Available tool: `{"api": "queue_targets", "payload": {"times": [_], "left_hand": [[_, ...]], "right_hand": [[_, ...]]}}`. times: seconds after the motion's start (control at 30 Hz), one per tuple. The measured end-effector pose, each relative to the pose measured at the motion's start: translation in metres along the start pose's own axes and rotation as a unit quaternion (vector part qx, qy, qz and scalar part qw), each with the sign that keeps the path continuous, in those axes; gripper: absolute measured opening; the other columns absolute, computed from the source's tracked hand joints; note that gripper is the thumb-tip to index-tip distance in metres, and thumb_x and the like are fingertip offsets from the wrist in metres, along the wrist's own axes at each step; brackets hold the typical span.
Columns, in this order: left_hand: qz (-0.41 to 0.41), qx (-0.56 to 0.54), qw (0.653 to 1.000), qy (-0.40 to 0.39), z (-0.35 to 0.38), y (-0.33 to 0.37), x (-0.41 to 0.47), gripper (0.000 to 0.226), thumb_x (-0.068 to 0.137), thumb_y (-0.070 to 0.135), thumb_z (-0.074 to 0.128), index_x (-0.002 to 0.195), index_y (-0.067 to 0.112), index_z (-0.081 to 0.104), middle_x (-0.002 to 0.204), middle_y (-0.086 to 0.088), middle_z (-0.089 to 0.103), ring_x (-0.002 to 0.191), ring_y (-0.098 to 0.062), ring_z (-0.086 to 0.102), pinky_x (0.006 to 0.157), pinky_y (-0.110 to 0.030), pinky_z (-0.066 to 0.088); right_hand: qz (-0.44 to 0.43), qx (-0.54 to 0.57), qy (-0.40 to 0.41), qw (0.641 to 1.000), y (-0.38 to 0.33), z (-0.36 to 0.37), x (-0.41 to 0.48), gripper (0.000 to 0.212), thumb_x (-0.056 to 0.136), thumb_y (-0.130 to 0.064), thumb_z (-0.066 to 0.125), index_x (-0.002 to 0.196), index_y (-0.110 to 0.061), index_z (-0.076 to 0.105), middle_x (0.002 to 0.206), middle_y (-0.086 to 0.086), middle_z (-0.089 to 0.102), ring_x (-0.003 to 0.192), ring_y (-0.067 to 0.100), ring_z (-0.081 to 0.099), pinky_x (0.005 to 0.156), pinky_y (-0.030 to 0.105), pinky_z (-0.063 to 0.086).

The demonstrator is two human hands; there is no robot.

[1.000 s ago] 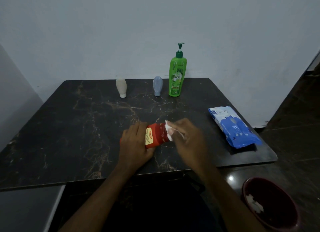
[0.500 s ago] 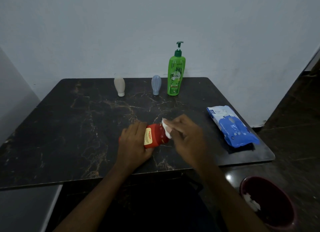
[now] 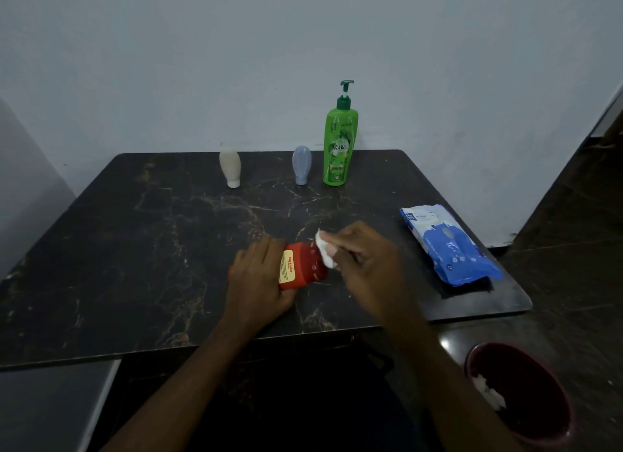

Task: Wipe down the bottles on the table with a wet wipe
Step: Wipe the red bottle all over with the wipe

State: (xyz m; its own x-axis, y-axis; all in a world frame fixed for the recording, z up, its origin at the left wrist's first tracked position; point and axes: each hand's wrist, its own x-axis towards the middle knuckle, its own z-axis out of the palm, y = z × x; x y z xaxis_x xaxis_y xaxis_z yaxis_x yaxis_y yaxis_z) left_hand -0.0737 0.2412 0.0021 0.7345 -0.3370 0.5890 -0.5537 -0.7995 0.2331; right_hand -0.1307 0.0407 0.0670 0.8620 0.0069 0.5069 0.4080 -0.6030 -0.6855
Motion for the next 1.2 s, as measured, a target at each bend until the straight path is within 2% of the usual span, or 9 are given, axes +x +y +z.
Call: {"api": "queue_targets", "payload": {"times": [0.17,0.37,0.53,0.7,0.8,0.9,1.03,1.13,1.2], "left_hand": [[-0.005,0.001,1.0,0.021,0.0,-0.002,-0.001,0.074,0.063,0.035,0.089,0.124,0.016,0.053,0.109,-0.009,0.066,0.096,-0.024,0.063,0.084,-0.035,0.043],[-0.015,-0.004,1.0,0.009,0.0,0.0,0.001,0.065,0.068,0.045,0.075,0.122,0.019,0.052,0.109,-0.006,0.064,0.096,-0.022,0.061,0.084,-0.036,0.043],[-0.008,-0.001,1.0,0.006,-0.001,0.002,0.0,0.065,0.068,0.046,0.075,0.122,0.019,0.051,0.107,-0.005,0.063,0.094,-0.022,0.061,0.082,-0.038,0.047],[-0.014,-0.005,1.0,0.011,-0.001,-0.002,-0.002,0.074,0.063,0.038,0.088,0.124,0.017,0.052,0.11,-0.007,0.066,0.098,-0.024,0.064,0.085,-0.041,0.05],[-0.018,-0.004,1.0,0.014,-0.001,-0.001,-0.001,0.071,0.066,0.043,0.082,0.124,0.019,0.05,0.109,-0.007,0.066,0.097,-0.024,0.063,0.084,-0.04,0.049],[-0.017,-0.004,1.0,0.016,-0.001,0.001,0.001,0.066,0.069,0.046,0.074,0.124,0.019,0.05,0.108,-0.007,0.065,0.094,-0.024,0.063,0.081,-0.039,0.048],[-0.045,-0.024,0.999,0.02,-0.001,0.001,0.0,0.062,0.07,0.045,0.072,0.122,0.02,0.049,0.108,-0.006,0.065,0.096,-0.023,0.063,0.084,-0.037,0.044],[-0.076,-0.065,0.994,0.035,-0.004,0.001,0.003,0.054,0.074,0.043,0.069,0.118,0.018,0.053,0.104,-0.003,0.063,0.093,-0.02,0.061,0.083,-0.037,0.045],[-0.112,-0.123,0.985,0.051,-0.011,0.007,0.009,0.045,0.081,0.039,0.075,0.115,0.019,0.053,0.101,0.0,0.061,0.088,-0.015,0.06,0.078,-0.034,0.049]], "right_hand": [[-0.069,-0.026,0.048,0.996,-0.009,0.019,-0.032,0.031,0.093,-0.004,0.057,0.122,-0.01,0.066,0.097,-0.003,0.058,0.085,0.002,0.054,0.074,0.01,0.045],[-0.092,-0.099,-0.082,0.987,0.015,-0.006,-0.049,0.029,0.088,-0.014,0.061,0.116,-0.016,0.067,0.096,-0.01,0.059,0.079,0.0,0.055,0.068,0.013,0.05],[-0.041,-0.015,0.033,0.999,0.015,-0.009,-0.011,0.023,0.093,-0.017,0.061,0.114,-0.024,0.067,0.093,-0.008,0.063,0.078,0.003,0.062,0.066,0.015,0.051],[-0.026,-0.073,0.043,0.996,-0.009,0.02,-0.009,0.036,0.093,-0.006,0.061,0.127,-0.018,0.063,0.104,-0.008,0.056,0.089,-0.002,0.052,0.081,0.004,0.045],[-0.071,-0.073,0.048,0.994,-0.009,0.023,-0.026,0.033,0.092,-0.004,0.06,0.124,-0.008,0.065,0.101,-0.001,0.059,0.088,-0.002,0.05,0.078,0.003,0.04],[-0.099,-0.065,0.033,0.992,-0.004,0.02,-0.04,0.034,0.093,-0.013,0.05,0.122,-0.004,0.065,0.1,0.001,0.061,0.088,-0.001,0.052,0.078,0.007,0.044],[-0.068,-0.096,0.013,0.993,0.016,0.013,-0.043,0.035,0.093,-0.021,0.047,0.119,-0.009,0.067,0.098,-0.002,0.061,0.081,0.0,0.055,0.07,0.008,0.045],[0.003,-0.044,0.029,0.999,0.024,0.011,-0.041,0.027,0.092,-0.006,0.062,0.116,-0.015,0.07,0.096,-0.009,0.06,0.088,-0.002,0.058,0.072,0.005,0.045],[0.028,0.009,0.036,0.999,0.022,0.011,-0.041,0.023,0.092,-0.009,0.066,0.112,-0.019,0.073,0.094,-0.01,0.063,0.088,0.001,0.062,0.073,0.007,0.046]]}}
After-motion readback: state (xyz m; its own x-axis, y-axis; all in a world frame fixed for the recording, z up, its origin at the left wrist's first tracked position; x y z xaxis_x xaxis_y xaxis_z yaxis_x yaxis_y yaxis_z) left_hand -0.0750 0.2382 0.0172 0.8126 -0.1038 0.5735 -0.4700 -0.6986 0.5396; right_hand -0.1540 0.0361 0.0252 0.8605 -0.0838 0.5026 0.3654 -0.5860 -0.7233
